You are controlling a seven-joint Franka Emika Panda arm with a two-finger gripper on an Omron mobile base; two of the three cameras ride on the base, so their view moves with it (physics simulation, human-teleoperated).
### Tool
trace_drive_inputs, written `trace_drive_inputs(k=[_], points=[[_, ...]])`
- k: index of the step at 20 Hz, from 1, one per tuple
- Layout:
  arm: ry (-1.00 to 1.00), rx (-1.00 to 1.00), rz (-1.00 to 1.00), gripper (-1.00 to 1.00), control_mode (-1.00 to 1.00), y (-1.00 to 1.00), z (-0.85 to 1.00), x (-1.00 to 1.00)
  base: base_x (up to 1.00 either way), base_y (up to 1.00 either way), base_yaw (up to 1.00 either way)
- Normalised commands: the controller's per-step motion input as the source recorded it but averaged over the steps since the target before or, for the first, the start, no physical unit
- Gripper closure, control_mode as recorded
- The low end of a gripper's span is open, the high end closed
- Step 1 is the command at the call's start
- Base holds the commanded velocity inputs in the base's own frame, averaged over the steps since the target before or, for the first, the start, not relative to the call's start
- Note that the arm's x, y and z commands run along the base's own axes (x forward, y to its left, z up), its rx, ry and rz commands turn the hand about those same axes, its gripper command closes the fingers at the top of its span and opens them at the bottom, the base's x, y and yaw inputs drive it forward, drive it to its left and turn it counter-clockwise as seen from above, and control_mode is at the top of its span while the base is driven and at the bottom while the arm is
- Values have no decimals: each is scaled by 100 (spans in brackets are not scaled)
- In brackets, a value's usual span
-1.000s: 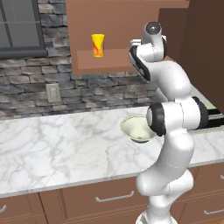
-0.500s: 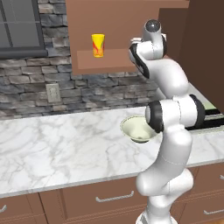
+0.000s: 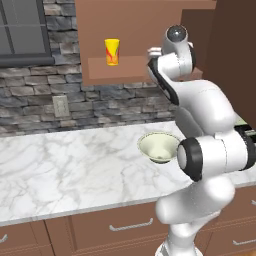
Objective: Pick the peach from the cabinet and place it in the bowl. Then pick the bowl and place it in the sink. Then turn on the sink facuet.
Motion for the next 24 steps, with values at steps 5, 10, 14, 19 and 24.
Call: trace_drive_inputs(k=[5, 10, 14, 19, 24], points=[[3, 0, 0, 100, -100, 41, -24, -100, 0, 0, 0], [19, 0, 0, 100, -100, 24, -30, -100, 0, 0, 0], [25, 0, 0, 100, -100, 18, -50, -100, 0, 0, 0], [39, 0, 0, 100, -100, 20, -95, -93, 0, 0, 0], [53, -2, 0, 100, -100, 1, -100, -7, 0, 0, 0]])
